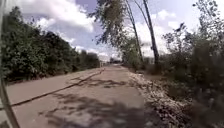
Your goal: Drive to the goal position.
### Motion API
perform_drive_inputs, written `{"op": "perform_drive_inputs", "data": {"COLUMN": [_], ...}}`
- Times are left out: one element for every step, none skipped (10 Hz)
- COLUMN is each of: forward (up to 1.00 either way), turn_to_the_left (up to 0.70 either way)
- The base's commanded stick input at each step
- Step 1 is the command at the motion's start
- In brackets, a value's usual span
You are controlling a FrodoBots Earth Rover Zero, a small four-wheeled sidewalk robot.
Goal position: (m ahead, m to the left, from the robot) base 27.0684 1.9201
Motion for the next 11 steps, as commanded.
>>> {"op": "perform_drive_inputs", "data": {"forward": [0.70,0.70,0.70,0.70,0.70,0.70,0.70,0.70,0.70,0.70,0.70], "turn_to_the_left": [0.00,0.00,0.00,0.00,0.00,0.00,0.00,0.00,0.00,0.00,0.00]}}
